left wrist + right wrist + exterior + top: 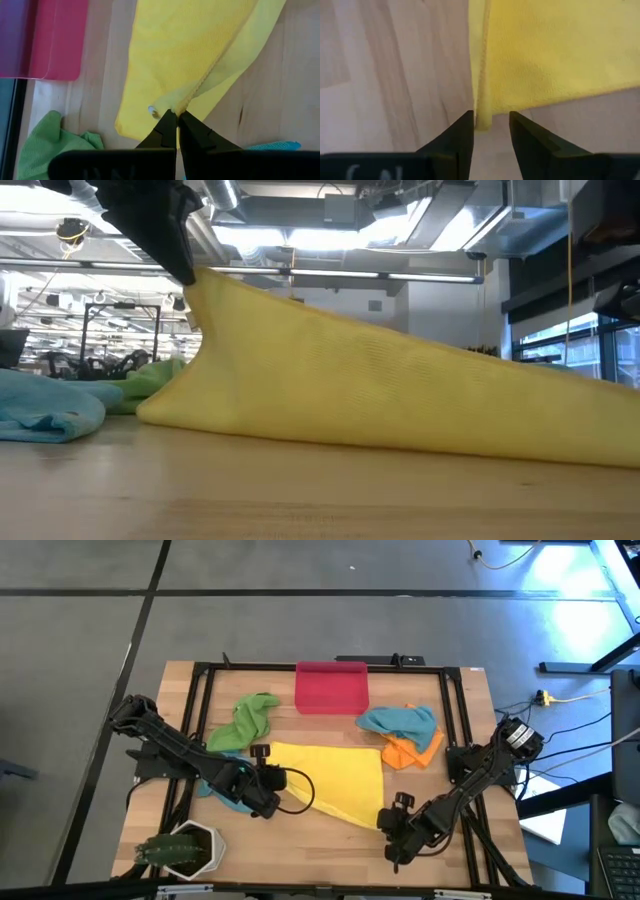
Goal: Roll microfiber towels into tight, uniform cylinder then place into a basket
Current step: Roll the yellow microfiber cloth
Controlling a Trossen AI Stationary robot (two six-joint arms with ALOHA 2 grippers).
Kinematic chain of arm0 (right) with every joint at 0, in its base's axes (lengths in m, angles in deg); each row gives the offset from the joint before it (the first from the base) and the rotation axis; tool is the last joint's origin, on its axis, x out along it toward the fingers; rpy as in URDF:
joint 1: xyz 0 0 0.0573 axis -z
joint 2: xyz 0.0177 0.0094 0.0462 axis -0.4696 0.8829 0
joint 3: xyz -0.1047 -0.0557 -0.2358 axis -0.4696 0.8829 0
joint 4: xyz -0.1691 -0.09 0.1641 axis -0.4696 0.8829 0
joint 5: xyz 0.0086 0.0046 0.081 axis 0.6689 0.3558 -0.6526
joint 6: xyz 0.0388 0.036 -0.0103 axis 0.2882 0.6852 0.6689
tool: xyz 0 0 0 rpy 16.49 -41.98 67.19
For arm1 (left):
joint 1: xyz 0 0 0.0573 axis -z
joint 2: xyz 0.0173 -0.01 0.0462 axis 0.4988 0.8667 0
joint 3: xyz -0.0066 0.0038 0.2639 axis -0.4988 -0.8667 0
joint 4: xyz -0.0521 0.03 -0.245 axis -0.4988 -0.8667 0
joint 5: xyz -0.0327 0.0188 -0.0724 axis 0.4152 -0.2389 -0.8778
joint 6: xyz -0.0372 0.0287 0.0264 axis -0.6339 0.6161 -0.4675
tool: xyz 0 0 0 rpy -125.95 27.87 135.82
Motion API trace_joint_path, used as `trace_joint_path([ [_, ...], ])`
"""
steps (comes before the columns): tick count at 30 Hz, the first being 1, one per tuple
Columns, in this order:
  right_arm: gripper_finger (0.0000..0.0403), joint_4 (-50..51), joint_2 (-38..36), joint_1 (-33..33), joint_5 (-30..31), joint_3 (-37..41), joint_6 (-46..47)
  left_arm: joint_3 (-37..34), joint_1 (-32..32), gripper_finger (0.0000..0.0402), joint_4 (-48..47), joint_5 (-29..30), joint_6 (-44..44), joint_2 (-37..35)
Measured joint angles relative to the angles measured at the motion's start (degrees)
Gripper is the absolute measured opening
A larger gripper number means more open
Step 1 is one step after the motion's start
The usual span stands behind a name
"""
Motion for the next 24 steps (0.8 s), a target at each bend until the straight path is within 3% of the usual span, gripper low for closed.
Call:
trace_joint_path([
  [9,0.0010,-0.16,0.00,0.00,0.00,0.00,-0.84,0.00,1.40,0.0000,0.27,0.00,0.21,0.00],
  [24,0.0004,2.07,0.00,0.22,0.46,-5.40,-6.09,0.00,6.90,0.0000,3.02,0.02,2.60,0.02],
])
